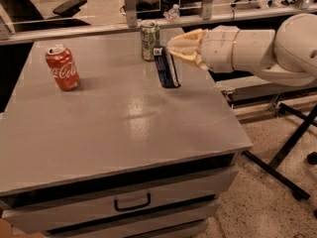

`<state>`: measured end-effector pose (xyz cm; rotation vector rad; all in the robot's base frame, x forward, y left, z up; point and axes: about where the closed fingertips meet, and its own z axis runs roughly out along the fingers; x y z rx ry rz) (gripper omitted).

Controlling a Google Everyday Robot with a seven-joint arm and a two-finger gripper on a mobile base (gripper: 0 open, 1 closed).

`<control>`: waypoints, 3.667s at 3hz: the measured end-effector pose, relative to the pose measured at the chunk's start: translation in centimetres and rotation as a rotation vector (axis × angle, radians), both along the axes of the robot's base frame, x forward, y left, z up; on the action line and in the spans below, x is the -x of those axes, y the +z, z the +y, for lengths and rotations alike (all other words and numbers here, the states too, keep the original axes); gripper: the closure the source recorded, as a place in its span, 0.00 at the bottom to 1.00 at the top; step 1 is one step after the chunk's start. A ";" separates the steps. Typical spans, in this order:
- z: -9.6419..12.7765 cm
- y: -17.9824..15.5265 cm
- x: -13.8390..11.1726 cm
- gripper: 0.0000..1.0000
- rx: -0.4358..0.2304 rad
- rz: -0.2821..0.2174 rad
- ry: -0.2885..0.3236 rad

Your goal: Move rxbar blueberry near green can

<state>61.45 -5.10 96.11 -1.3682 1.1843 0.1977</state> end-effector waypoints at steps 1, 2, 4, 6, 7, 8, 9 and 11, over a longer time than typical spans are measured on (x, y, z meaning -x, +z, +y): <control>-0.6 0.1 -3.8 1.00 -0.002 -0.045 -0.044; -1.0 -0.7 -6.7 1.00 -0.019 -0.063 -0.077; -0.2 -2.7 -10.6 0.61 -0.039 -0.053 -0.097; -0.2 -3.7 -11.7 0.15 -0.026 -0.035 -0.133; -0.5 -3.6 -11.5 0.00 -0.017 -0.034 -0.155; -1.8 -2.3 -10.4 0.00 -0.001 -0.059 -0.202; -6.0 1.5 -6.3 0.00 0.046 -0.119 -0.334; -9.8 6.3 0.1 0.00 0.121 -0.169 -0.529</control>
Offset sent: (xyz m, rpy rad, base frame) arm 0.1018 -0.0205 -0.0193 0.0425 -0.0798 -0.1251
